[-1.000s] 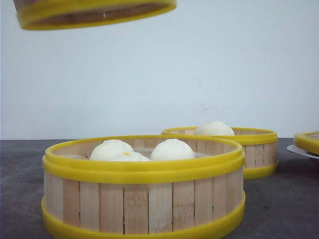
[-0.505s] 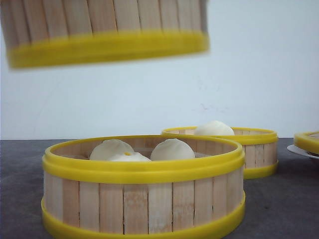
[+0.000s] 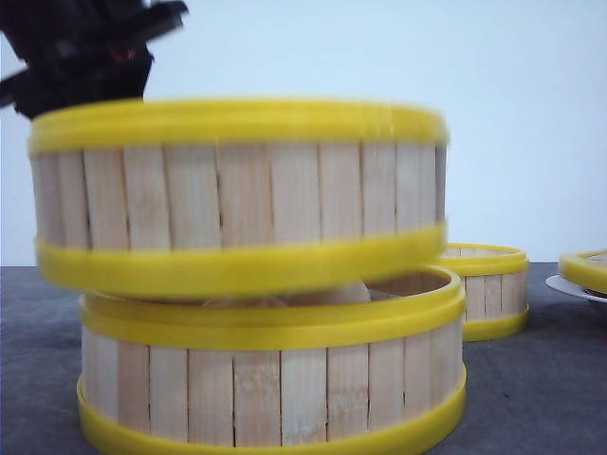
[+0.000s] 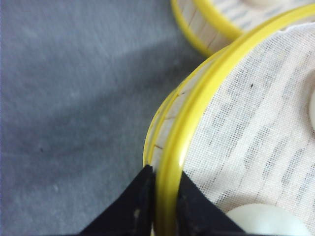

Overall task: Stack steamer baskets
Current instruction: 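Lower the held basket onto the nearest basket and open the left gripper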

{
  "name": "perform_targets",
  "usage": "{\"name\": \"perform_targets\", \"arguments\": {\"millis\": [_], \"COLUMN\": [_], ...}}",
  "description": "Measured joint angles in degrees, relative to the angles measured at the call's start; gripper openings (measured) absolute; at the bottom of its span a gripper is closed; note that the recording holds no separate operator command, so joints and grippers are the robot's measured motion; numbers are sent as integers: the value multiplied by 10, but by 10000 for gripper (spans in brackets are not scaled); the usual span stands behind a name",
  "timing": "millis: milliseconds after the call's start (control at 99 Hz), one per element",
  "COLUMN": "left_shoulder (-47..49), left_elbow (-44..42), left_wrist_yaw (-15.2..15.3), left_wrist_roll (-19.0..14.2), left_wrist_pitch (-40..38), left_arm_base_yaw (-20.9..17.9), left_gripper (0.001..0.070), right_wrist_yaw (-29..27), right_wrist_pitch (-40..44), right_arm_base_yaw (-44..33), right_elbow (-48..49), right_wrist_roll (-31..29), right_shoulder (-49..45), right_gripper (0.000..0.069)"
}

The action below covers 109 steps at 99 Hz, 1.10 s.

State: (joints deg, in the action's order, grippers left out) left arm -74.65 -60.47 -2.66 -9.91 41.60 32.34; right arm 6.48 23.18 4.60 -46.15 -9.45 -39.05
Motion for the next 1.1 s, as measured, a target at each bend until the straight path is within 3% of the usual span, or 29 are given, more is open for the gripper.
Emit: {"name": "perform_targets", "arguments": {"millis": [1101], "left_shoulder": [-75], "left_elbow": [-5], "left_wrist_yaw": [-14], "left_wrist_roll": [0], "left_wrist_pitch": [-62], "left_arm_base_yaw": [-1], "left_gripper": [29], "right_wrist_yaw": [0], "right_wrist_pitch": [2], "right_arm_base_yaw": [11], "right_elbow": [0], "right_wrist_roll": [0], "right_shoulder": [-9], "right_gripper": [406]}}
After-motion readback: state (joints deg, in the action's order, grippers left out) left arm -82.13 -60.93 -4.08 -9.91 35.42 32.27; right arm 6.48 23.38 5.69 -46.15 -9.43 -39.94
